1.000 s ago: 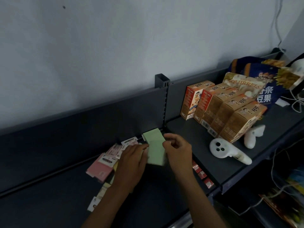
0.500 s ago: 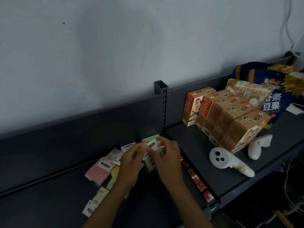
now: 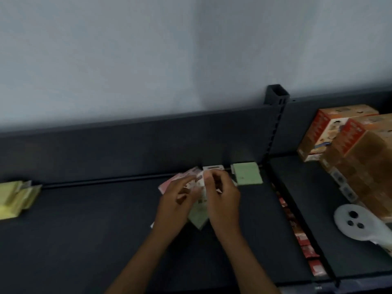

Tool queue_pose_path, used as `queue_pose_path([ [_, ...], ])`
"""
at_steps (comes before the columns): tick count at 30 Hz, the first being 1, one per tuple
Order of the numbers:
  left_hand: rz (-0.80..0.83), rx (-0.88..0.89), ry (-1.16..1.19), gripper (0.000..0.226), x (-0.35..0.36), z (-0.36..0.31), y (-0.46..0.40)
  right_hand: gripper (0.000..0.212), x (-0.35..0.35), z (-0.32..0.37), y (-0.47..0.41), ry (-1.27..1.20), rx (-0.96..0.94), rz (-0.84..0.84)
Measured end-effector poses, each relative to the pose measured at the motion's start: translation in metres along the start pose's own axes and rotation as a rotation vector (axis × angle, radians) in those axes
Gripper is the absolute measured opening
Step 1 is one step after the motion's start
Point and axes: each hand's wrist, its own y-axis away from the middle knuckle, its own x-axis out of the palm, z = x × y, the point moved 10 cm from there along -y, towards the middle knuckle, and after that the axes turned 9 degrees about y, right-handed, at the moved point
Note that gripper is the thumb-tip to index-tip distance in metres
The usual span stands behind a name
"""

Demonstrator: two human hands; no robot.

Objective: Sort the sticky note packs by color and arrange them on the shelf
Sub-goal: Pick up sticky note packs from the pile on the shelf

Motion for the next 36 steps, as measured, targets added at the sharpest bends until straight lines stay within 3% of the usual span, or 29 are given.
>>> queue_pose_path([
  [2,-0.041,-0.157,0.198,0.028,-0.019,0.009,0.006,0.027,0.035,0.007,0.006,-0.016,-0.023,0.123],
  [4,-0.080,-0.279,0.294,0.042,-0.041,0.019,0.014,0.018,0.065,0.011,0.014,0.081,-0.094,0.205],
  [6,-0.126,-0.242,0.230,0.041,-0.067,0.019,0.019,0.024,0.085,0.009,0.022,0.172,-0.112,0.246],
  [9,-0.206,-0.186,0.183,0.036,-0.108,0.017,0.032,0.040,0.109,0.001,0.034,0.142,0.018,0.272],
  [14,-0.323,-0.153,0.191,0.029,-0.177,0.020,0.059,0.011,0.163,0.015,0.064,0.111,0.049,0.330],
  [19,-0.442,-0.137,0.152,0.014,-0.266,0.036,0.091,0.011,0.227,0.035,0.107,0.149,0.041,0.375],
  [36,-0.799,-0.139,0.256,0.036,-0.543,0.063,0.261,0.026,0.464,0.116,0.308,0.165,-0.036,0.684],
])
